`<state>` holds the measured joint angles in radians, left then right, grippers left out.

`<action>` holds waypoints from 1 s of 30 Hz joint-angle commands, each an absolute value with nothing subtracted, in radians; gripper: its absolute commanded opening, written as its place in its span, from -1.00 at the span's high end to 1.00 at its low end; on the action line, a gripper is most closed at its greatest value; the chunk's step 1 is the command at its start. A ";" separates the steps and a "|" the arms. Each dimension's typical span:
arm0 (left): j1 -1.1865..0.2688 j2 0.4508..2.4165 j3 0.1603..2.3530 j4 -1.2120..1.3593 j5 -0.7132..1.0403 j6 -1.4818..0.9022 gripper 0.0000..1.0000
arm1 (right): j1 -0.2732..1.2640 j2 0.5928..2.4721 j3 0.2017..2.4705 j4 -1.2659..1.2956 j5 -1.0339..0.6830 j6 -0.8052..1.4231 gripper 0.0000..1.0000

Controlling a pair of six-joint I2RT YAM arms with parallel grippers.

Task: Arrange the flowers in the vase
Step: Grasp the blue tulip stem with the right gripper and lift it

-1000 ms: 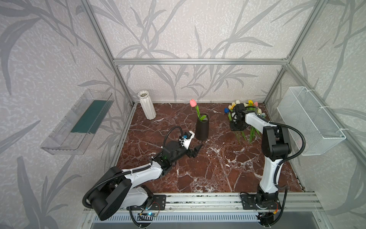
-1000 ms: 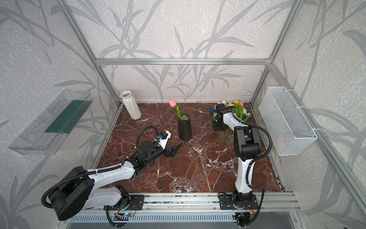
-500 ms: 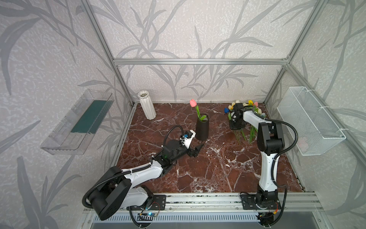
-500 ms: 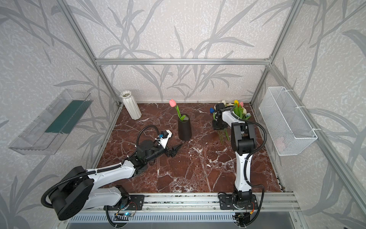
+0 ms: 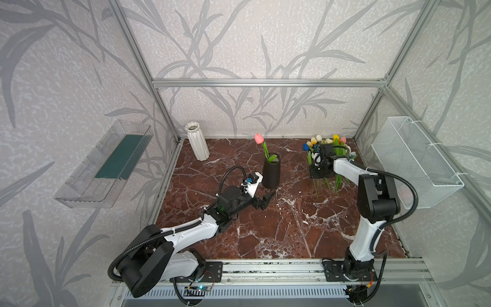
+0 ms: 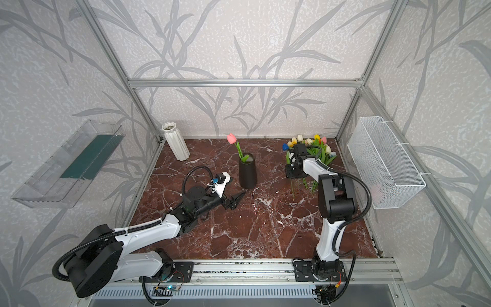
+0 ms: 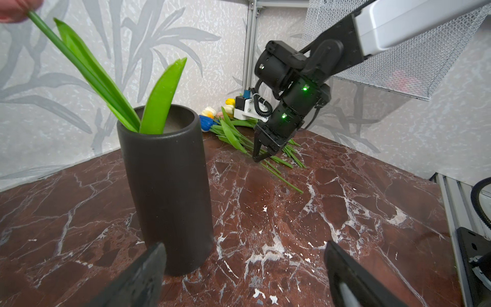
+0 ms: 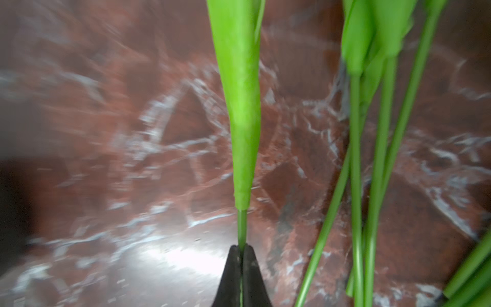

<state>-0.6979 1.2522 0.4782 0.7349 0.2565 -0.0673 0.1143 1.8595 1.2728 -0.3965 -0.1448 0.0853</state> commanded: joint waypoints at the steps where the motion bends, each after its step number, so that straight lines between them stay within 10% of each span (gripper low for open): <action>1: -0.699 1.227 0.490 0.753 0.266 -0.078 -0.90 | 0.118 1.713 1.177 -0.181 -0.262 0.127 1.00; 15: -0.642 1.098 0.493 0.762 0.133 -0.102 -0.99 | 0.261 1.147 0.779 0.536 -0.452 0.205 1.00; 30: -0.614 1.088 0.477 0.772 0.110 -0.127 -0.99 | 0.360 1.515 1.017 1.060 -0.472 0.312 1.00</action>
